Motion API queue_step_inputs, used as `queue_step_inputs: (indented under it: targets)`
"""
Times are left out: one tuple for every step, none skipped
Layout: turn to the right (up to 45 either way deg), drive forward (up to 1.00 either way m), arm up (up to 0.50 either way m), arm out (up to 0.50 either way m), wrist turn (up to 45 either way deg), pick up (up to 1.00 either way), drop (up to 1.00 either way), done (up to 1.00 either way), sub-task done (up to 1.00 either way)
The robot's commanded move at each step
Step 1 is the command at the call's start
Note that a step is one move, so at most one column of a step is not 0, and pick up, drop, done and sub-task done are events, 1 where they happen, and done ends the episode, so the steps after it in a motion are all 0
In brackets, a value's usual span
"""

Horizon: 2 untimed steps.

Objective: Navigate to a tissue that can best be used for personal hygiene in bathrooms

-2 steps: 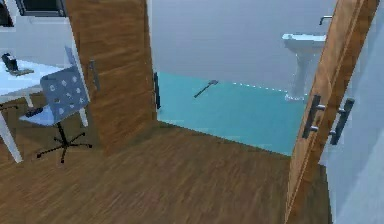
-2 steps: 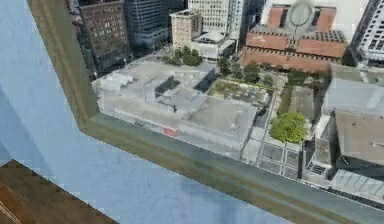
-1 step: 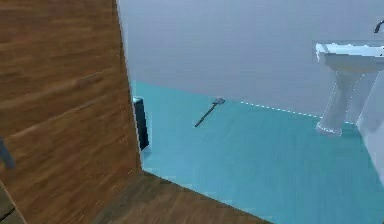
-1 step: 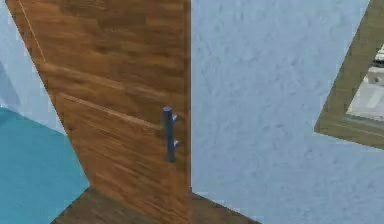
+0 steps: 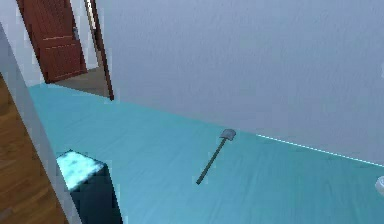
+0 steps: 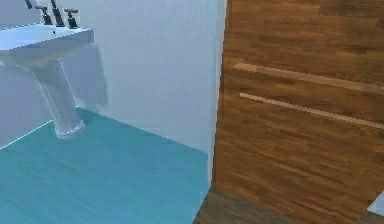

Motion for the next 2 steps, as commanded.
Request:
queue_step_inputs:
  targets:
    - [3.0,0.0,0.0,0.0,0.0,0.0,0.0,0.0,0.0]
    - [0.0,0.5,0.0,0.0,0.0,0.0,0.0,0.0,0.0]
